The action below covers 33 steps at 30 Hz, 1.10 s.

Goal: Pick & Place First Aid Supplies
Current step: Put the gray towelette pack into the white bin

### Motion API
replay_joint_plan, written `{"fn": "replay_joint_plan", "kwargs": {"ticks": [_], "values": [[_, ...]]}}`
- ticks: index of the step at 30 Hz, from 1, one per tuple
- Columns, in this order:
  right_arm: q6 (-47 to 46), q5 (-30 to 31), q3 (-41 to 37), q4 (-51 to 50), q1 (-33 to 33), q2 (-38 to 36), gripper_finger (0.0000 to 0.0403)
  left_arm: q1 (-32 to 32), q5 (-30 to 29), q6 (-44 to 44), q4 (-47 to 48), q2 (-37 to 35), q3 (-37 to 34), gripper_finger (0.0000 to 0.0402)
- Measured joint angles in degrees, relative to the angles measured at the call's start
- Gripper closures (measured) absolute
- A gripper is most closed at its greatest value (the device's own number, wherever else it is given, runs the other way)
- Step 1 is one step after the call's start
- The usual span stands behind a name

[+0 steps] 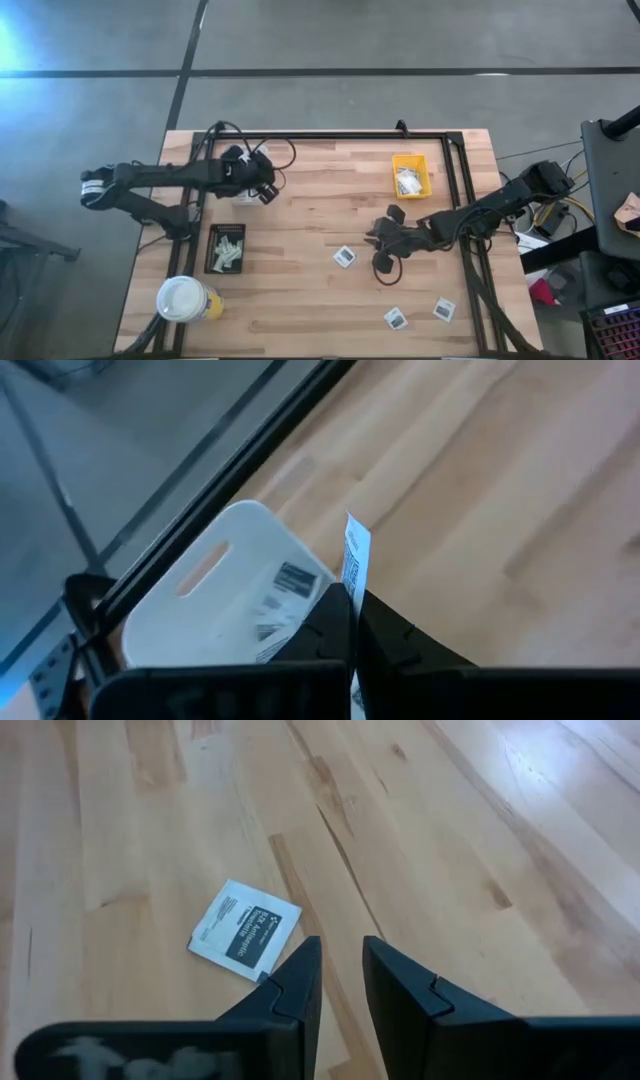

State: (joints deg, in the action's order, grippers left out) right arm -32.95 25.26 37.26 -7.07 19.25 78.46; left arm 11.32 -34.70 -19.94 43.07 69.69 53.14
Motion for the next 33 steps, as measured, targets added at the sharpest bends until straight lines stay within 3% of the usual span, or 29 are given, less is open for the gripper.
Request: {"fn": "replay_joint_plan", "kwargs": {"ticks": [8, 15, 23, 33], "values": [[5.53, 2.55, 0.00, -0.01, -0.13, -0.02, 0.0327, 1.46, -5.39, 3.05, 0.07, -0.45, -0.15, 0.0401], [15.57, 21.71, 0.61, -0.02, -0.17, -1.11, 0.0338, 2.46, -10.97, 7.54, 0.05, -2.35, -0.14, 0.0401], [29.12, 46.92, 0.85, -0.02, -1.03, -5.95, 0.0337, 8.21, -12.00, 14.90, 0.05, -5.81, -0.15, 0.0401], [42.57, 48.02, -0.07, -0.07, -10.97, -15.21, 0.0337, 17.15, -12.07, 19.59, -0.09, -7.32, -0.15, 0.0401]]}}
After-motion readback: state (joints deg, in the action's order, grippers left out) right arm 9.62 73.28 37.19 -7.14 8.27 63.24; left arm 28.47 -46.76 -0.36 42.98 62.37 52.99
